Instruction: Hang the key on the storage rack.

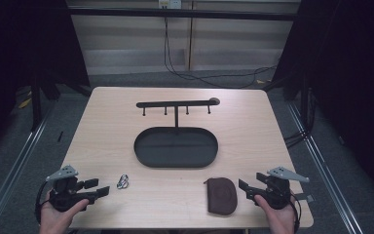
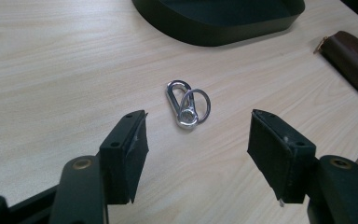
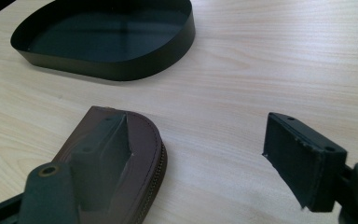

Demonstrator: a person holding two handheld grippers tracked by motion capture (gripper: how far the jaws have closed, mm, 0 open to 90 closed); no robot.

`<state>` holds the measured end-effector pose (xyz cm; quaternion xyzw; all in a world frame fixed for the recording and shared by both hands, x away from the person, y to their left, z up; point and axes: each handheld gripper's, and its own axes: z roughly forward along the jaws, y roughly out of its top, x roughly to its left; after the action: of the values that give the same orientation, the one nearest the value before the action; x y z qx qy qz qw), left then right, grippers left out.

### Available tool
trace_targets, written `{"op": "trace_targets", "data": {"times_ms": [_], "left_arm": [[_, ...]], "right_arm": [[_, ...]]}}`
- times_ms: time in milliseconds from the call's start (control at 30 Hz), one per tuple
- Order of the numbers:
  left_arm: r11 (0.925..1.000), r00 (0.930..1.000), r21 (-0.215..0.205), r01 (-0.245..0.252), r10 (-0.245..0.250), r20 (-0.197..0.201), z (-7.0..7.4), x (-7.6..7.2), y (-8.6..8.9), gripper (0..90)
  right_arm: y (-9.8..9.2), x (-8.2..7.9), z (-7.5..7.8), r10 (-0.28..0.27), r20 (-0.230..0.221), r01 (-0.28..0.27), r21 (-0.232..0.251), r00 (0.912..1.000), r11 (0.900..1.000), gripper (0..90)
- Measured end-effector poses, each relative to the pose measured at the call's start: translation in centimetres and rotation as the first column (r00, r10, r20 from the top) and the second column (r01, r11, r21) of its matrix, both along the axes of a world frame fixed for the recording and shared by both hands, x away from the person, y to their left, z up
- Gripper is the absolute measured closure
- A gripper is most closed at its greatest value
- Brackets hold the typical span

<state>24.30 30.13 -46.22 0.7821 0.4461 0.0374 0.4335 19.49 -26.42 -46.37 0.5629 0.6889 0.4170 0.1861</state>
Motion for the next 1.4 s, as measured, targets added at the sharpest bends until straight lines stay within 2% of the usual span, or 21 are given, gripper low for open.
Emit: {"op": "trace_targets", "data": {"times_ms": [100,233,400,567,600,633,667,700,733,767,800,833,867,967,1033,1067,1233,1333,1400], "left_arm": [[1.0000,1.0000,0.003,0.000,0.000,-0.002,0.0,0.1,0.0,37.7],[1.0000,0.9996,0.003,0.006,-0.005,-0.027,-0.1,0.4,-0.2,38.6],[0.9995,0.9995,-0.010,-0.031,0.031,-0.008,0.6,0.8,0.1,40.5],[0.9995,0.9995,-0.012,-0.030,0.030,-0.002,1.1,1.1,0.1,41.4],[0.9996,0.9996,-0.015,-0.023,0.022,-0.018,1.3,1.1,0.0,41.4],[0.9996,0.9996,-0.015,-0.023,0.022,-0.018,1.3,1.1,0.0,41.4],[0.9999,0.9999,0.010,-0.010,0.010,-0.013,1.5,1.0,-0.2,41.4],[0.9999,0.9999,0.010,-0.010,0.010,-0.013,1.5,1.0,-0.2,41.4],[0.9995,0.9999,0.030,0.007,-0.007,-0.014,1.7,1.1,-0.4,42.1],[0.9995,0.9999,0.030,0.007,-0.007,-0.014,1.7,1.1,-0.4,42.4],[0.9983,0.9996,0.055,0.018,-0.016,-0.022,2.0,1.3,-0.8,42.5],[0.9983,0.9996,0.055,0.018,-0.016,-0.022,2.0,1.3,-0.8,43.3],[0.9969,0.9992,0.077,0.017,-0.014,-0.038,2.2,1.6,-1.2,44.4],[0.9951,0.9984,0.096,0.023,-0.018,-0.054,2.4,2.0,-1.7,44.5],[0.9917,0.9974,0.127,0.021,-0.012,-0.071,2.5,2.5,-2.1,44.6],[0.9894,0.9958,0.143,0.025,-0.012,-0.091,2.5,2.9,-2.5,44.6],[0.9865,0.9933,0.161,0.031,-0.013,-0.114,2.8,3.6,-3.1,42.0],[0.9838,0.9896,0.174,0.041,-0.016,-0.143,3.0,4.2,-3.6,41.3],[0.9774,0.9842,0.205,0.052,-0.015,-0.177,2.9,4.8,-4.1,42.7]], "right_arm": [[0.1,0.0,0.0,0.002,-0.005,-0.002,-0.003,1.0000,1.000,22.3],[0.2,0.1,0.0,0.007,-0.007,-0.007,-0.003,1.0000,1.000,22.3],[0.2,0.1,0.0,0.010,-0.009,-0.010,-0.005,0.9999,1.000,22.3],[0.3,0.0,0.0,0.012,-0.011,-0.012,-0.008,0.9999,1.000,22.3],[0.3,-0.1,0.0,0.011,-0.008,-0.011,-0.008,0.9999,1.000,22.4],[0.3,-0.1,0.0,0.009,-0.007,-0.009,-0.009,0.9999,1.000,22.4],[0.3,-0.1,0.0,0.006,-0.007,-0.006,-0.007,1.0000,1.000,22.4],[0.3,-0.1,0.0,0.006,-0.007,-0.006,-0.007,1.0000,1.000,22.4],[0.2,0.0,0.0,0.000,-0.011,0.000,-0.003,0.9999,1.000,22.4],[0.2,0.0,-0.1,0.000,-0.015,0.000,0.001,0.9999,1.000,22.4],[0.2,0.1,-0.1,0.001,-0.015,-0.001,-0.004,0.9999,1.000,22.4],[0.2,0.1,-0.1,0.001,-0.015,-0.001,-0.004,0.9999,1.000,22.4],[0.3,0.2,-0.1,0.008,-0.018,-0.008,-0.006,0.9998,1.000,22.4],[0.4,0.2,-0.1,0.010,-0.017,-0.010,-0.010,0.9998,1.000,22.4],[0.4,0.2,-0.2,0.010,-0.020,-0.010,-0.009,0.9997,1.000,22.4],[0.4,0.2,-0.2,0.012,-0.019,-0.012,-0.011,0.9997,1.000,22.4],[0.3,0.1,-0.2,0.012,-0.019,-0.012,-0.008,0.9998,1.000,22.4],[0.4,0.2,-0.2,0.012,-0.024,-0.013,-0.013,0.9996,1.000,22.4],[0.4,0.2,-0.2,0.012,-0.024,-0.013,-0.016,0.9996,1.000,22.4]]}}
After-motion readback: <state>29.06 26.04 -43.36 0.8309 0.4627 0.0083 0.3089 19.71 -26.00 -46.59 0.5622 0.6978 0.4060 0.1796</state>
